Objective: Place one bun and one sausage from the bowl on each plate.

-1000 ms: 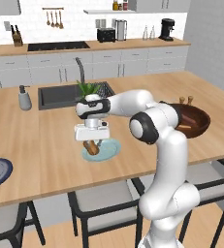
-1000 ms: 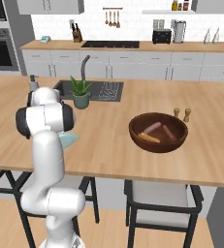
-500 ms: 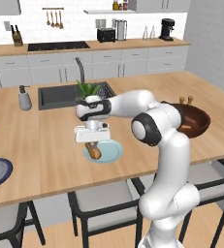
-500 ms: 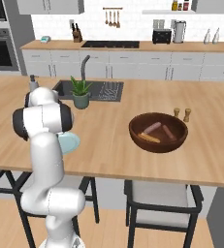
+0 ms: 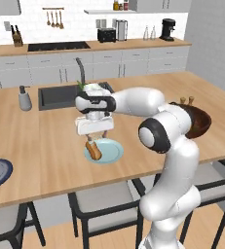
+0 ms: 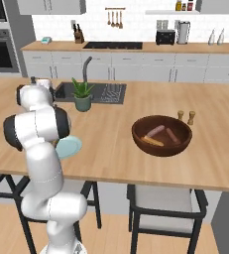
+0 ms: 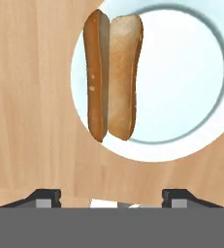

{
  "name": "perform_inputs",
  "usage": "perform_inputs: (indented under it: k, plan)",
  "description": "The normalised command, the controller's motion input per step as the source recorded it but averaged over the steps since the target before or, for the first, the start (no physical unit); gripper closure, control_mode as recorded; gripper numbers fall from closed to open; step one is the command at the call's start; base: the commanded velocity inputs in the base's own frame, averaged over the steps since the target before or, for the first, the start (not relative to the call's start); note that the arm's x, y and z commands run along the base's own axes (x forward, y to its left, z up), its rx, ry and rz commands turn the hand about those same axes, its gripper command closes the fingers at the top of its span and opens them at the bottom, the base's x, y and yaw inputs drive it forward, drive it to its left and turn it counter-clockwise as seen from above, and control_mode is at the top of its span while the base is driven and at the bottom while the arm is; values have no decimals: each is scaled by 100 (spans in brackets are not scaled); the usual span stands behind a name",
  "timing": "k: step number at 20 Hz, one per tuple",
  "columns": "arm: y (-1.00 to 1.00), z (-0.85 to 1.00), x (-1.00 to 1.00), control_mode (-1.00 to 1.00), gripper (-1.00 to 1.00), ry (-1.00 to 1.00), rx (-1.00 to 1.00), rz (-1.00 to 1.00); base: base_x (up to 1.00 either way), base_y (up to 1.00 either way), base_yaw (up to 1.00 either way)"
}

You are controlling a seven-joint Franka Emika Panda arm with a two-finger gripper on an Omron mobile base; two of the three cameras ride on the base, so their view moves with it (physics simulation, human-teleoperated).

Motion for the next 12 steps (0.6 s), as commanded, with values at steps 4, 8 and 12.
perform_inputs:
  k: [4,8,12]
  plan:
    - [-93,56,-100,-100,-100,-71,8,8,0,0,0]
    - [-99,69,-75,-100,-100,-33,19,0,0,0,0]
    - [-89,47,-79,-100,-100,-13,12,0,0,0,0]
